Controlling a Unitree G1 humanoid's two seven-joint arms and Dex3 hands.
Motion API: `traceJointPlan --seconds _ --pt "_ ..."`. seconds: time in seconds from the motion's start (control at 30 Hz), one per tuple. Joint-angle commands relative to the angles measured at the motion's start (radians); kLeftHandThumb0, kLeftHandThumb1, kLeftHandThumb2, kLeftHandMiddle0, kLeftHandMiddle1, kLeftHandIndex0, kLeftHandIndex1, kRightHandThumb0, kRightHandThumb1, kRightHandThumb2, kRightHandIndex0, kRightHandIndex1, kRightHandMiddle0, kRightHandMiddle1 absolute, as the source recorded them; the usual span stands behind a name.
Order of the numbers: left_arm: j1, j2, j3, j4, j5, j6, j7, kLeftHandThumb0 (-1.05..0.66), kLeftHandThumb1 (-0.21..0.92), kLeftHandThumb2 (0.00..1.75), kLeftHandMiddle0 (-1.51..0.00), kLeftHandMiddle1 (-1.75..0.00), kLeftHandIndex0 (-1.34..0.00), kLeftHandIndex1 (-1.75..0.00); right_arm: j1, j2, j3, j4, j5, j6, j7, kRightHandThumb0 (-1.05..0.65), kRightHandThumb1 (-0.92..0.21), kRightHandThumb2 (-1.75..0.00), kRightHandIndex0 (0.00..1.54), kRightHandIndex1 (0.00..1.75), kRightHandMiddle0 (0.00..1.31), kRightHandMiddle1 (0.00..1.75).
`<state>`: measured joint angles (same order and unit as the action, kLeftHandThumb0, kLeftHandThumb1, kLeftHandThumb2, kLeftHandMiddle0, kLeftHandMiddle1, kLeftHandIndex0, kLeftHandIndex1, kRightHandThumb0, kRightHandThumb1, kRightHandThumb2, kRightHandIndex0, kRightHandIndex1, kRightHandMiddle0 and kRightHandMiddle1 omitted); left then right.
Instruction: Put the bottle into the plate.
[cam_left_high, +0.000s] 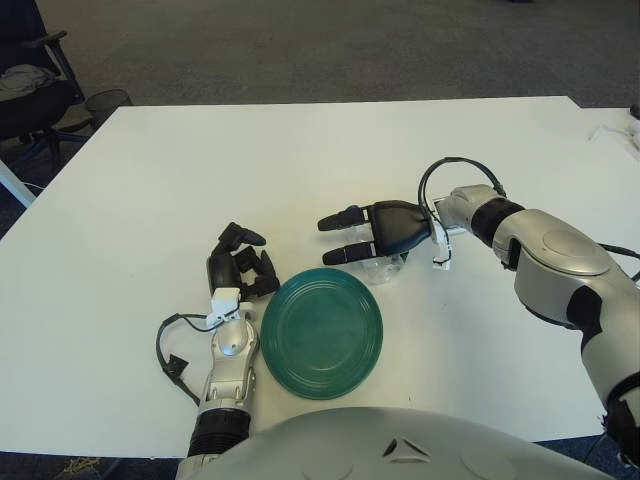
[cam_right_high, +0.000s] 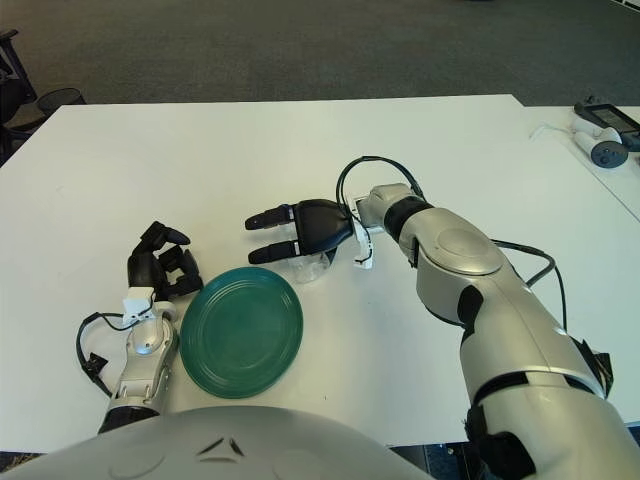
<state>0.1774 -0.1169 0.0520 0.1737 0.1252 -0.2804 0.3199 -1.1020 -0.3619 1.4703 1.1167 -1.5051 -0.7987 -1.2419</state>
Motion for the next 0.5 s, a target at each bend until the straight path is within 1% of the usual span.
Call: traceJointPlan --seconds 0.0,0.03,0.07,0.1,0.13,0.17,0.2,0.23,0.27,0.3,0.33,0.37,0.4,0.43,0.47 --pt "0.044 -0.011 -0.004 0.017 0.002 0.031 0.001 -0.60 0.05 1.65 -1.35 -1.75 -0.84 -1.75 0.081 0.008 0.033 0.034 -0.023 -0.021 0.099 -0.46 -0.61 -0.89 0.18 0.07 0.00 0.45" --pt "0.044 -0.010 -0.004 0.017 0.003 0.030 0.002 -0.59 0.05 1.65 -1.35 -1.75 -0.84 -1.75 0.082 0.009 0.029 0.037 -0.017 -0.028 0.103 -0.46 -0.62 -0.88 0.20 0.08 0.00 0.51" --pt "0.046 -0.010 -0.005 0.015 0.001 0.030 0.000 -0.59 0.05 1.65 -1.35 -1.75 -0.84 -1.75 0.083 0.009 0.025 0.041 -0.009 -0.043 0.103 -0.46 -0.62 -0.88 0.21 0.08 0.00 0.54" --pt "0.048 -0.010 -0.005 0.014 -0.002 0.028 -0.003 -0.59 0.05 1.65 -1.35 -1.75 -0.84 -1.75 0.097 0.010 0.025 0.048 -0.006 -0.042 0.092 -0.43 -0.60 -0.90 0.24 0.13 0.00 0.64" --pt "0.049 -0.010 -0.006 0.013 -0.004 0.026 -0.005 -0.59 0.05 1.65 -1.35 -1.75 -0.84 -1.75 0.107 0.010 0.025 0.054 -0.003 -0.041 0.085 -0.38 -0.56 -0.95 0.29 0.32 0.02 0.89" --pt "0.050 -0.009 -0.006 0.013 -0.006 0.025 -0.006 -0.59 0.05 1.65 -1.35 -1.75 -0.84 -1.75 0.106 0.015 0.027 0.057 -0.001 -0.045 0.092 -0.34 -0.52 -1.01 0.29 0.60 0.04 1.13" --pt "0.050 -0.009 -0.006 0.013 -0.007 0.024 -0.006 -0.59 0.05 1.65 -1.35 -1.75 -0.84 -1.75 0.104 0.018 0.029 0.057 0.000 -0.047 0.098 -0.27 -0.56 -0.96 0.32 0.78 0.08 1.25" --pt "0.052 -0.010 -0.006 0.010 -0.006 0.024 -0.005 -0.59 0.05 1.64 -1.35 -1.75 -0.83 -1.75 0.091 0.024 0.033 0.052 -0.001 -0.059 0.119 -0.18 -0.63 -0.85 0.36 1.03 0.12 1.42" --pt "0.054 -0.011 -0.007 0.009 -0.006 0.024 -0.004 -0.59 0.05 1.64 -1.35 -1.75 -0.83 -1.75 0.082 0.028 0.036 0.049 -0.001 -0.068 0.133 -0.11 -0.61 -0.87 0.43 1.21 0.17 1.51" --pt "0.055 -0.011 -0.007 0.008 -0.006 0.022 -0.003 -0.59 0.05 1.64 -1.34 -1.75 -0.83 -1.75 0.078 0.028 0.041 0.045 -0.006 -0.064 0.147 -0.07 -0.59 -0.90 0.48 1.32 0.21 1.57" --pt "0.056 -0.011 -0.006 0.008 -0.006 0.020 -0.002 -0.59 0.05 1.64 -1.34 -1.75 -0.83 -1.75 0.076 0.026 0.044 0.042 -0.010 -0.061 0.157 -0.05 -0.53 -0.98 0.53 1.43 0.25 1.61" --pt "0.057 -0.011 -0.006 0.009 -0.007 0.018 -0.002 -0.59 0.05 1.64 -1.34 -1.75 -0.83 -1.75 0.083 0.023 0.039 0.042 -0.009 -0.041 0.160 -0.04 -0.52 -1.01 0.54 1.46 0.26 1.63" --pt "0.057 -0.011 -0.006 0.009 -0.007 0.017 -0.002 -0.59 0.05 1.64 -1.34 -1.75 -0.83 -1.75 0.088 0.020 0.035 0.041 -0.007 -0.028 0.162 -0.03 -0.45 -1.11 0.57 1.55 0.31 1.66" --pt "0.058 -0.012 -0.005 0.008 -0.008 0.018 -0.001 -0.59 0.06 1.64 -1.34 -1.75 -0.83 -1.75 0.092 0.013 0.020 0.043 0.006 -0.018 0.165 -0.02 -0.40 -1.18 0.59 1.60 0.34 1.68" --pt "0.060 -0.013 -0.006 0.005 -0.008 0.019 -0.001 -0.59 0.06 1.64 -1.34 -1.75 -0.83 -1.75 0.095 0.006 0.010 0.042 0.016 -0.014 0.167 -0.01 -0.37 -1.22 0.61 1.61 0.37 1.69"
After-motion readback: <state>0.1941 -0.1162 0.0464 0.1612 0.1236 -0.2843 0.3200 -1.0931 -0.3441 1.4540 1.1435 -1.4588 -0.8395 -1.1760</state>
